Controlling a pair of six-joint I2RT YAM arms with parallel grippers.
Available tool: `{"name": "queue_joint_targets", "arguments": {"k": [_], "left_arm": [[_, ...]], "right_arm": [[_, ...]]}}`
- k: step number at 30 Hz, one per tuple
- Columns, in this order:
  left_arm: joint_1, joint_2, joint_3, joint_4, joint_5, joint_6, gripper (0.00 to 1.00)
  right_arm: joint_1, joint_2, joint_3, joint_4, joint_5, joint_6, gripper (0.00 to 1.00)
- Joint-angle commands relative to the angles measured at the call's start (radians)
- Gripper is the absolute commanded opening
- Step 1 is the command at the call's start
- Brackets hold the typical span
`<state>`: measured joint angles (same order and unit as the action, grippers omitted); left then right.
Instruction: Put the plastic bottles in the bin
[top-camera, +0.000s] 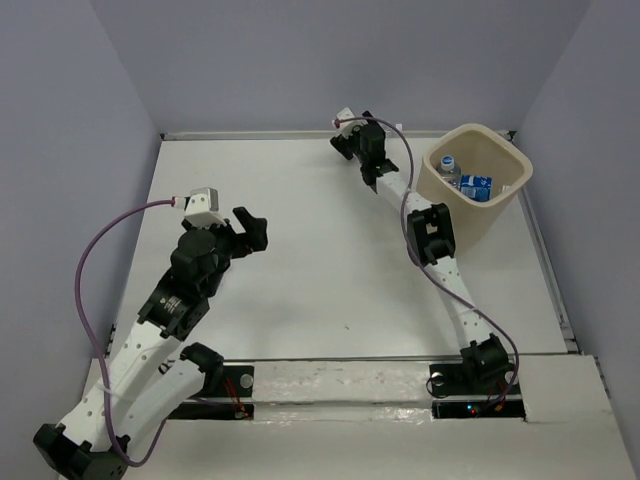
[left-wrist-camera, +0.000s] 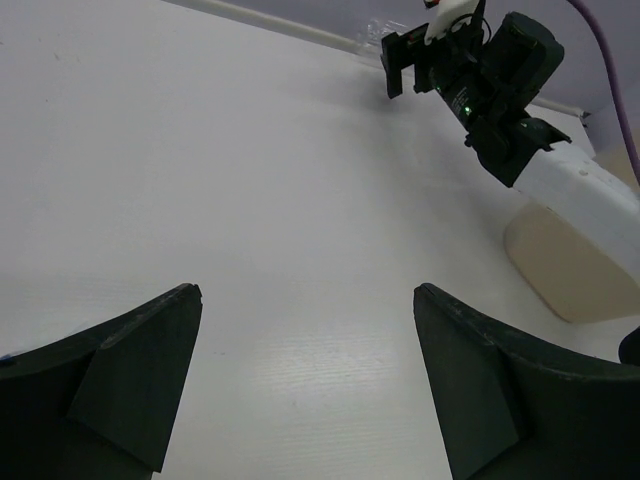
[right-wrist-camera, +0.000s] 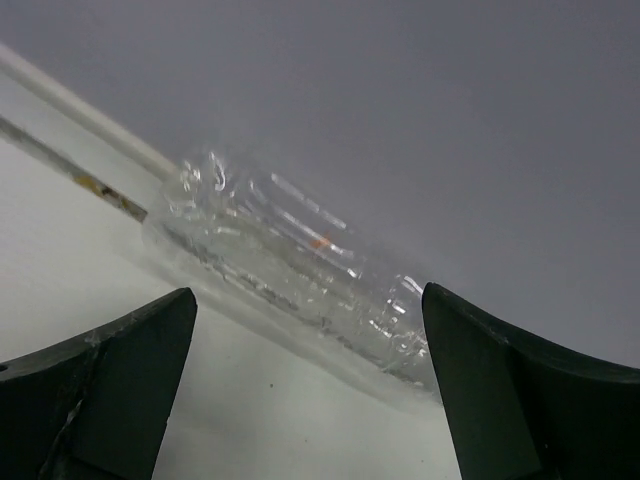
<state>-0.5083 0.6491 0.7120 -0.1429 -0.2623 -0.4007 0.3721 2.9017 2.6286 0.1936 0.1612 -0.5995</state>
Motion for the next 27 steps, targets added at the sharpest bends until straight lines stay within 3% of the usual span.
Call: {"name": "queue_joint_targets", "arguments": {"k": [1, 11, 14, 17, 18, 21, 22, 23, 27], "left_arm": [[0.005, 0.004, -0.009, 0.042, 0.012, 0.019, 0.96], [0.007, 0.043, -0.01, 0.063, 0.026, 0.016, 0.96], [0.007, 0.038, -0.009, 0.068, 0.031, 0.02, 0.95], [0.008, 0.023, -0.014, 0.072, 0.035, 0.031, 0.95], [0.007, 0.018, -0.016, 0.077, 0.04, 0.036, 0.95], [0.008, 0.02, -0.016, 0.078, 0.054, 0.042, 0.94], [0.008, 0.023, -0.014, 0.08, 0.055, 0.046, 0.94], [0.007, 0.024, -0.013, 0.08, 0.057, 0.049, 0.94], [0.01, 0.023, -0.011, 0.075, 0.054, 0.059, 0.94]], "right_arm": [[-0.073, 0.051, -0.001, 0.106, -0.075, -0.126, 1.0], [-0.134, 0.103, -0.019, 0.248, -0.152, -0.155, 0.99], [-0.144, 0.113, -0.038, 0.262, -0.187, -0.158, 0.86], [-0.153, 0.116, -0.041, 0.303, -0.18, -0.155, 0.62], [-0.153, 0.116, -0.042, 0.323, -0.167, -0.14, 0.41], [-0.153, 0.117, -0.015, 0.342, -0.138, -0.076, 0.29], [-0.153, 0.114, -0.007, 0.342, -0.138, -0.059, 0.17], [-0.142, 0.111, 0.016, 0.334, -0.14, -0.043, 0.12], [-0.09, 0.074, -0.005, 0.363, -0.15, 0.003, 0.0]]}}
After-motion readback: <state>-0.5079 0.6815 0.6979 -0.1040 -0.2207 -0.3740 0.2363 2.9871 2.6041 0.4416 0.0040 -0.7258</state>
